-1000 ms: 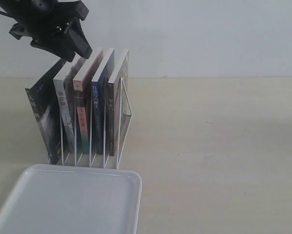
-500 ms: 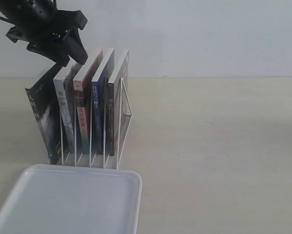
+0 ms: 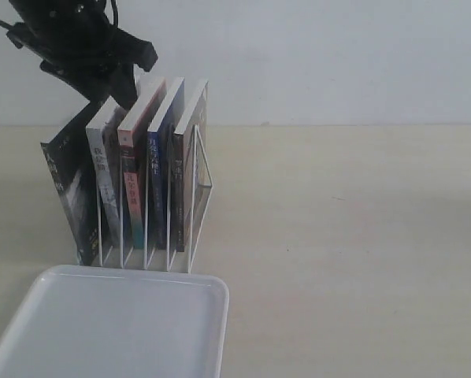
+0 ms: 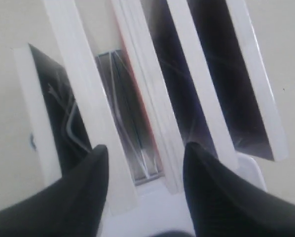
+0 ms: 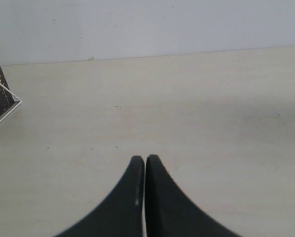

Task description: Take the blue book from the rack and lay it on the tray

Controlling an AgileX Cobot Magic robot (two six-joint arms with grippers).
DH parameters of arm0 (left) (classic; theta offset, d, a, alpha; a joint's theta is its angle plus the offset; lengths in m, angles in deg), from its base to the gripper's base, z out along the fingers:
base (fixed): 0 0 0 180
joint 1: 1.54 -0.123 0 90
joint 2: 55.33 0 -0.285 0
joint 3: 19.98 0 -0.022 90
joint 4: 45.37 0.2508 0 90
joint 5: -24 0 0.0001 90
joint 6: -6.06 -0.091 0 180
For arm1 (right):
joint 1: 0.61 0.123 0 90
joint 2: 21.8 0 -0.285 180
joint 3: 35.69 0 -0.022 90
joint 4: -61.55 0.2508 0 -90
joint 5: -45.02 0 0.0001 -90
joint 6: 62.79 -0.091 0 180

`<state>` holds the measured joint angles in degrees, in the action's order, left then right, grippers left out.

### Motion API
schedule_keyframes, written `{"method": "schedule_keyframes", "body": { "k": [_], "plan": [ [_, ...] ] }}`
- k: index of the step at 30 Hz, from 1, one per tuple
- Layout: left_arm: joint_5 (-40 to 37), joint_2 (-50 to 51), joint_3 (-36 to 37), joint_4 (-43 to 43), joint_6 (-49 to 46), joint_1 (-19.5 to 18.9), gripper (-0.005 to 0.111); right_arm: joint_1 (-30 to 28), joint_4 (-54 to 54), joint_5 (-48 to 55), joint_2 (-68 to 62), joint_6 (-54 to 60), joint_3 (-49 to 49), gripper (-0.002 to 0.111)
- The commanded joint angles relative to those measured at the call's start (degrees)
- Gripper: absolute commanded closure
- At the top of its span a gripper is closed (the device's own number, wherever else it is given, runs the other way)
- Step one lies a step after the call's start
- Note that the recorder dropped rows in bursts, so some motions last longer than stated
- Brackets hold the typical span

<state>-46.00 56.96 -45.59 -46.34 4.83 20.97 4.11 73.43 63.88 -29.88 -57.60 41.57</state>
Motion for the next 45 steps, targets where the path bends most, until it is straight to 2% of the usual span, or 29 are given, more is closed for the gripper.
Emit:
{"method": "schedule_keyframes", "body": {
  "k": [1, 4, 18, 45],
  "plan": [
    [0.04, -0.77, -2.7, -0.92, 2.98, 2.29, 0.061, -0.15, -0.34, -0.38, 0.29, -0.06, -0.05, 0.108],
    [0.04, -0.66, -3.23, -0.94, 4.14, 3.5, 0.061, -0.15, -0.34, -0.38, 0.29, -0.06, -0.05, 0.108],
    [0.04, 3.82, -3.23, 0.63, 6.75, 3.5, 0.061, -0.15, -0.34, -0.38, 0.29, -0.06, -0.05, 0.108],
    [0.04, 3.79, -3.23, 3.42, 9.38, 3.38, 0.066, -0.15, -0.24, -0.26, 0.29, -0.06, -0.05, 0.108]
  ]
}}
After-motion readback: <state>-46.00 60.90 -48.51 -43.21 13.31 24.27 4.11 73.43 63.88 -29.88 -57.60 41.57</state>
